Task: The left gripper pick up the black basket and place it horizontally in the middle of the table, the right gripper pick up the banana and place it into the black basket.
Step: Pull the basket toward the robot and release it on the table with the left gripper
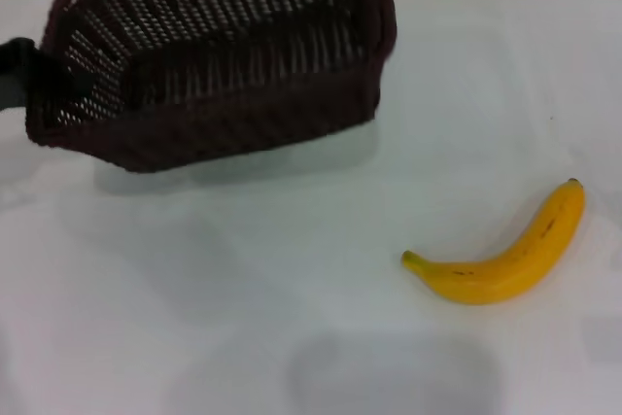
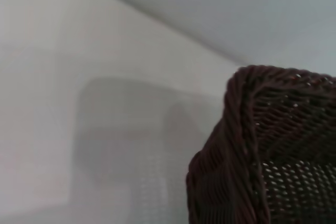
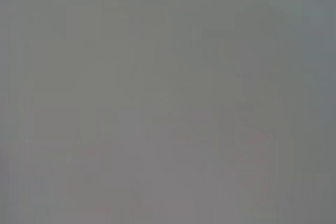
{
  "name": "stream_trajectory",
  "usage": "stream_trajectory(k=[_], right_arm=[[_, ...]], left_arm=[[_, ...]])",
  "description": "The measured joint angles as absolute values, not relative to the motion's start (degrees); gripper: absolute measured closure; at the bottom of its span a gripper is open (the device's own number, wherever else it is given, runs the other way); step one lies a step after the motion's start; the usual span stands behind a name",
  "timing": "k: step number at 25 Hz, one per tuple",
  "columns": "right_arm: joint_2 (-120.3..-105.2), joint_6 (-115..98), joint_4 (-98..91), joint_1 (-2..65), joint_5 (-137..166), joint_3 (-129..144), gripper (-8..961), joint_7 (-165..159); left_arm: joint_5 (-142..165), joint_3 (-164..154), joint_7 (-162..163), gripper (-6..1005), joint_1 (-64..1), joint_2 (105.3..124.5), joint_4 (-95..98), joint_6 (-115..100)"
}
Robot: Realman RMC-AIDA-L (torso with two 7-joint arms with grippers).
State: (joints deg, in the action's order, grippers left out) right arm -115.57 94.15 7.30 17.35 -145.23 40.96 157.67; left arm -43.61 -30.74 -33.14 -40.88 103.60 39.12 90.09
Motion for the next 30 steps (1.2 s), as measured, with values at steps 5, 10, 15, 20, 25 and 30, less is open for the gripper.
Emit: stream_trajectory(k=[5,10,15,20,25,30], right_arm=[[-115.61,94.06,7.28,17.82,-145.2,41.23,79,157.67],[-115.67,94.04,7.09,18.09,-145.19,41.48,79,157.68],[-115.66,94.05,7.24,18.1,-145.19,41.48,79,157.67],[-115.66,94.03,7.3,17.88,-145.19,41.48,80,157.68],[-115.66,94.04,7.33,17.84,-145.14,41.51,80,157.67],[-115.66,93.78,7.47,17.84,-144.42,41.58,80,157.68]], left_arm=[[-45.56,-31.16,-32.83,846,-40.78,103.38,38.38,88.09],[-40.63,-32.51,-31.89,837,-44.66,103.83,36.3,85.91],[-38.18,-33.11,-31.22,828,-47.79,104.46,33.99,82.89],[-37.67,-34.54,-31.16,819,-49.76,104.91,30.84,79.82],[-36.23,-34.74,-31.11,810,-51.19,105.97,29.5,77.6],[-35.49,-34.73,-30.56,801,-52.01,106.34,28.32,76.61]])
